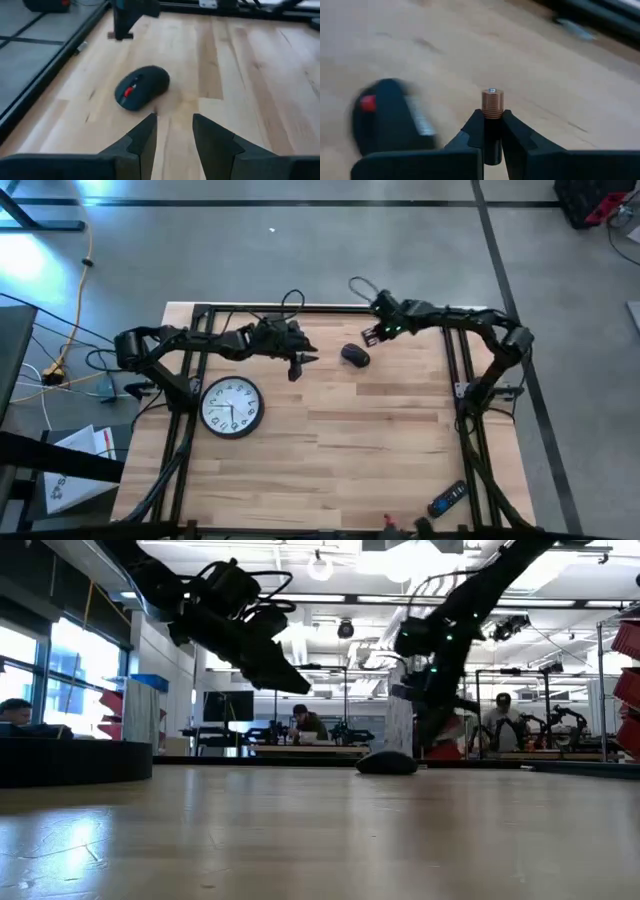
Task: Insert battery
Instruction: Insert the black battery into the black computer mouse
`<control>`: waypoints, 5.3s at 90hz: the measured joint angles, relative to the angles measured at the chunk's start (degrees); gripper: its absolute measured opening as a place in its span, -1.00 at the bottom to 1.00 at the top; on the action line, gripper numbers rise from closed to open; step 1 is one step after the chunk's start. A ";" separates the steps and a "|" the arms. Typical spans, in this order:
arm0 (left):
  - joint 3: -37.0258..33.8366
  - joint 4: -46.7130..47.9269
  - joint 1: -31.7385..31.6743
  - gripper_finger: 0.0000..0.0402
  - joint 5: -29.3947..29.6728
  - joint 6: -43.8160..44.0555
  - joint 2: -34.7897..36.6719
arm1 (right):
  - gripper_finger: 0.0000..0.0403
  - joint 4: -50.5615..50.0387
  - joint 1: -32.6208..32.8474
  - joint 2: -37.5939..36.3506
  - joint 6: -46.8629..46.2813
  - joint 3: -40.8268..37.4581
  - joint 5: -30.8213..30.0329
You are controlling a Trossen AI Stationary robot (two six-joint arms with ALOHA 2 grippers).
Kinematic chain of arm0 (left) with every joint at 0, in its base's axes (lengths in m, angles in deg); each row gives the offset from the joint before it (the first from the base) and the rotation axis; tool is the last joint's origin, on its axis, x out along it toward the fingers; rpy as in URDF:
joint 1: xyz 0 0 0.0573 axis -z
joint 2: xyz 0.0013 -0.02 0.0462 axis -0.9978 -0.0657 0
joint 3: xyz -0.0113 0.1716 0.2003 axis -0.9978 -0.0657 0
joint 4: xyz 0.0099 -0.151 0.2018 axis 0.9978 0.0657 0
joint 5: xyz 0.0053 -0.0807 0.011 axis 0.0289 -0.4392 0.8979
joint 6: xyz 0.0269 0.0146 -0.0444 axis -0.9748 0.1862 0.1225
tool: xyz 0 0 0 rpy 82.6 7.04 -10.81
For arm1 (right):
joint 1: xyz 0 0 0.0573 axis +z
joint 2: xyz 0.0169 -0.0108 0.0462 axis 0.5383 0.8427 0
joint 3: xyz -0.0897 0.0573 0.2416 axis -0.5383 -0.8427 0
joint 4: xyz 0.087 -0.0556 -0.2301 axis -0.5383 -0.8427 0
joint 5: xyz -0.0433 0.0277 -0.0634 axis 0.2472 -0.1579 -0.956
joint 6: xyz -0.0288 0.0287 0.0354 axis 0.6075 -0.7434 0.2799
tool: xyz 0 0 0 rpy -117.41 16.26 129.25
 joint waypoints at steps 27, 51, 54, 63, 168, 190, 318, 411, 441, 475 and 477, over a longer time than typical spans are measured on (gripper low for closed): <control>0.00 -1.51 4.45 -0.45 -0.03 -2.19 0.00 | -0.94 5.55 5.16 6.07 2.69 0.04 -4.02; 0.00 -0.43 8.85 -0.45 2.40 -2.59 -0.70 | -0.94 6.57 10.28 6.34 3.11 0.11 -3.78; 0.00 -0.15 9.61 -0.45 3.71 -2.94 -1.18 | -0.94 6.61 11.02 6.34 2.96 0.11 -3.78; 0.00 -0.66 11.73 -0.45 7.26 -3.84 -3.13 | -0.94 7.24 13.67 6.34 2.09 0.11 -3.71; 3.82 15.59 16.45 -0.04 32.92 10.53 -7.54 | -0.94 7.15 28.45 9.05 -9.72 0.17 -12.85; 3.63 20.52 17.09 0.10 32.85 4.01 -7.71 | -0.94 15.88 25.41 12.46 -5.69 0.40 -12.12; 9.86 21.94 15.39 0.10 33.73 -34.82 -12.92 | -0.51 18.72 30.91 12.55 3.78 0.00 -8.56; 15.83 39.28 21.86 0.10 31.93 -22.33 -14.81 | -0.45 33.40 29.43 12.15 4.80 -8.08 -6.59; 19.71 41.67 21.73 0.15 25.57 -14.07 -14.29 | -0.45 33.10 29.38 12.18 4.31 -8.13 -6.80; 15.38 40.32 20.23 0.29 19.67 6.43 -9.33 | -0.45 32.77 29.32 12.22 4.32 -8.15 -6.24; 14.93 39.40 20.43 0.29 19.71 7.47 -9.16 | -0.45 32.79 29.32 12.22 4.31 -8.17 -6.13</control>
